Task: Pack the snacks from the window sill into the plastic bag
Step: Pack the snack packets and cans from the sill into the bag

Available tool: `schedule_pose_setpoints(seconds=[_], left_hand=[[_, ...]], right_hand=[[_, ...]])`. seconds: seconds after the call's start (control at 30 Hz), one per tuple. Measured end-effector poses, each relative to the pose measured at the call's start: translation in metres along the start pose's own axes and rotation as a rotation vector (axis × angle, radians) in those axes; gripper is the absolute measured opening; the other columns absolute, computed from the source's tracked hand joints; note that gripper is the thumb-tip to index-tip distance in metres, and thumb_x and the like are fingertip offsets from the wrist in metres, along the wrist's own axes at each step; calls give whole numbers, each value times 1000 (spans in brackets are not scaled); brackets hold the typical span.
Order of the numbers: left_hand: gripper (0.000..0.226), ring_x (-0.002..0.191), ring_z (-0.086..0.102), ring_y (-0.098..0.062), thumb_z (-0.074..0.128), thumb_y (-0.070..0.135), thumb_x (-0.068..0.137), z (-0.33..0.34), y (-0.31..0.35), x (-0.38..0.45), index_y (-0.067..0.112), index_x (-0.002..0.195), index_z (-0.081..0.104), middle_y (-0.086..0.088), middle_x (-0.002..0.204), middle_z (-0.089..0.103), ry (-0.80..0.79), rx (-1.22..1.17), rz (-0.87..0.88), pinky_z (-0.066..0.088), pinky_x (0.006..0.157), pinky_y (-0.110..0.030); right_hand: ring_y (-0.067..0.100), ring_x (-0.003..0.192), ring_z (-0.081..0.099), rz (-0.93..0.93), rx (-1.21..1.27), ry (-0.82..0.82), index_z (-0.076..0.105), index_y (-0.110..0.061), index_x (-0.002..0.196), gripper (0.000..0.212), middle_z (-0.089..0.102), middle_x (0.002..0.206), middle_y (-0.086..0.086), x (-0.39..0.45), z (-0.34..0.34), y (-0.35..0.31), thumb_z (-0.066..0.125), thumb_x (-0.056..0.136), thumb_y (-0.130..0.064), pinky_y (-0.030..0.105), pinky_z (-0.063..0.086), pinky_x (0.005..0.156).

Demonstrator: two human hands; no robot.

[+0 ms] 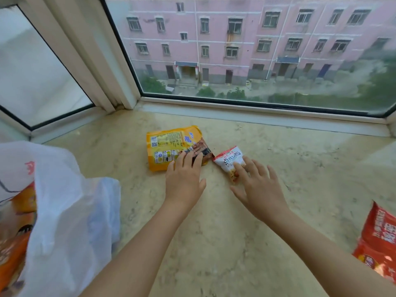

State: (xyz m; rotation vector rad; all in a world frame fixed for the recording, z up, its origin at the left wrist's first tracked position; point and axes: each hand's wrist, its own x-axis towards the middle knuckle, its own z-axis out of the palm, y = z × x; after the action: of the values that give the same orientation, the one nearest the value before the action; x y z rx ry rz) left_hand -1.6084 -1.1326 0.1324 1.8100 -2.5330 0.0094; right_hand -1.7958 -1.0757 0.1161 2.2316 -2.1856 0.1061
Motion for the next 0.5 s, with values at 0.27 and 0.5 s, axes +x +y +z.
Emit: schedule_pose_setpoints(seconds=[0.27,0.5], left_hand=[[60,141,26,-31,51,45,93,37,-6,47,37,147,27,-11,155,26,-5,3,16,26,108,-44],[61,82,64,-27,84,27,62,41,-6,39,31,120,65,-10,97,66,129,42,41,51,64,-34]], right_hand=[[38,121,48,93,21,-77,48,-28,137,63,39,147,14,42,29,-11,57,81,-54,52,38,93],[39,90,58,113,61,32,63,-20,118,52,56,126,17,34,24,-17,71,67,-17,45,42,69]])
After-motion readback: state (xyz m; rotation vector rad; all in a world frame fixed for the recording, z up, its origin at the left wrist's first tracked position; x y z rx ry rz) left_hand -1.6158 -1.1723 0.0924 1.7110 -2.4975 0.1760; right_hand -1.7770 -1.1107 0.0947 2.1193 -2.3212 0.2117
